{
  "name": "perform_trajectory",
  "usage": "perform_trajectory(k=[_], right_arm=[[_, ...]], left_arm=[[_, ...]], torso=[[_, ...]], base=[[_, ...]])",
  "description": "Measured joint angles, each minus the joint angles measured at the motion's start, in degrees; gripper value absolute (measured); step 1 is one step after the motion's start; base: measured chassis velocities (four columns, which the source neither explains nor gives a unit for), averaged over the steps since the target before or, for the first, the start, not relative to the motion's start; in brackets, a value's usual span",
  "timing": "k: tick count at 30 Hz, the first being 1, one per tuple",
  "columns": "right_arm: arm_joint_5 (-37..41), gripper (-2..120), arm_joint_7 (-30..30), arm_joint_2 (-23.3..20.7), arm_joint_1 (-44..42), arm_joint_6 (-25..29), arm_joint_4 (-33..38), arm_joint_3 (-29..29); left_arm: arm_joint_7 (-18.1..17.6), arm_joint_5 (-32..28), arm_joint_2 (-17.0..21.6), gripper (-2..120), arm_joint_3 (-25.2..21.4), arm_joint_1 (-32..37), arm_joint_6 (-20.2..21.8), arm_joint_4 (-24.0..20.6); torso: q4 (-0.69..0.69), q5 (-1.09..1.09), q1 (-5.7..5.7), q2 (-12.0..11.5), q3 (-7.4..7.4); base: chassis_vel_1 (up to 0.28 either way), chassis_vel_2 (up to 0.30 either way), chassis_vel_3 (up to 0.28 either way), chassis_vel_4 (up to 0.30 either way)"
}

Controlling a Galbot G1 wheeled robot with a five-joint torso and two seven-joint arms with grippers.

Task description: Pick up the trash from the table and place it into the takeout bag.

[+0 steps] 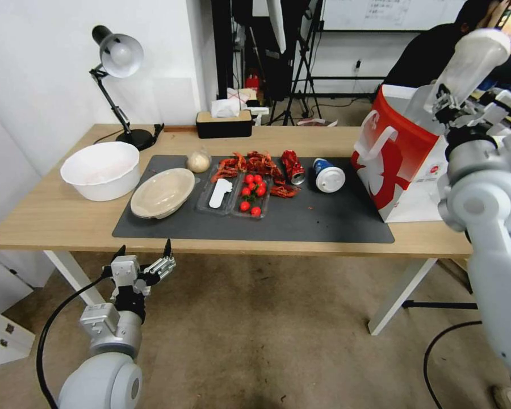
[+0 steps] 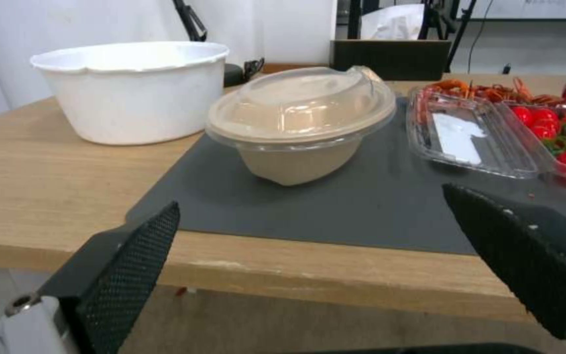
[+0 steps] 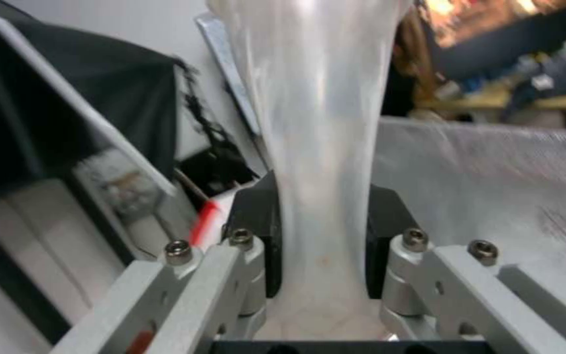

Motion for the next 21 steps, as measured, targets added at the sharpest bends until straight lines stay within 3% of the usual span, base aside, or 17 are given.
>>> perform_trajectory(k=[7,13,18,21], right_arm=[[0.8,12,3.5,1.0,1.8,-2.2,-2.2,-0.8],[1.0,37,3.8,1.0,1.7,-3.0,-1.3,-0.7],[1.2,50,3.9,0.6,1.5,-3.3,-0.9,-0.4],[2.0,66,4.8,0.4,1.2,-4.3,-0.2,0.0]], left_arm=[[0.0,0.0,0.0,100,-0.3,-0.1,0.0,0.0],[0.0,0.0,-0.1,100,-0.3,-0.2,0.0,0.5],[0.0,0.0,-0.1,100,-0.1,-0.2,0.0,0.5],[0.0,0.1,-0.2,100,-0.1,-0.2,-0.1,0.5]], torso=[[0.0,0.01,0.0,0.0,0.0],[0.0,0.0,0.0,0.0,-0.01],[-0.01,0.0,0.0,0.0,-0.01],[0.0,0.0,-0.01,0.0,-0.01]], base=[[0.0,0.0,0.0,0.0],[0.0,0.0,0.0,0.0],[0.0,0.0,0.0,0.0],[0.0,0.0,0.0,0.0]])
